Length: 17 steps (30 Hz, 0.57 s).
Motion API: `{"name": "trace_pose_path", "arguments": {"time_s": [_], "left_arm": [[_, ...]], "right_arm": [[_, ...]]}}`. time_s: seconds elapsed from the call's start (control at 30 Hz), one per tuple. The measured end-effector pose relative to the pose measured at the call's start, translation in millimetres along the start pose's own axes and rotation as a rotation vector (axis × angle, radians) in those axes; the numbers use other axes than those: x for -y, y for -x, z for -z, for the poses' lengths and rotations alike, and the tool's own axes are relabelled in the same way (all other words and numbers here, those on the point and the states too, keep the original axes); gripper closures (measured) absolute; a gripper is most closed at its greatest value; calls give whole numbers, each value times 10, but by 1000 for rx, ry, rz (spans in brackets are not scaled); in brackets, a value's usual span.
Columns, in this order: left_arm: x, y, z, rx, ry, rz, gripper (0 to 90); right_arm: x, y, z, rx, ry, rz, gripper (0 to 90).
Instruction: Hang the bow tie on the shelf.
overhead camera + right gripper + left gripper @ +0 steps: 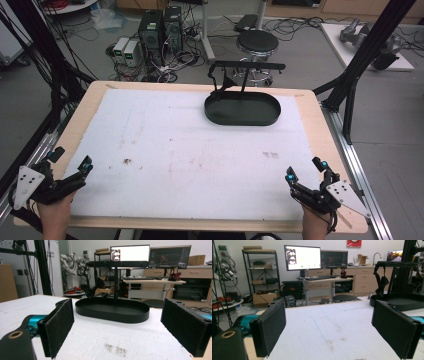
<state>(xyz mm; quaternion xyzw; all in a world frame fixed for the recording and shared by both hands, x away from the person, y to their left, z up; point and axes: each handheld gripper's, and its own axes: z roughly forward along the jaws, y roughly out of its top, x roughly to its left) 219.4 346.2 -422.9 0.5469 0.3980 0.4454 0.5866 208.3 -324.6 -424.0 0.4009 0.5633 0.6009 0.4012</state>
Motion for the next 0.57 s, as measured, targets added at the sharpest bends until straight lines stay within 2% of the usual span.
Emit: {"name": "trace_pose_path", "arguments": {"time_s": [0.57], "left_arm": [[14,-16,-4,-6,-11,4,128]], "right_arm": [[14,-24,-20,-4,-12,-3,105]]}}
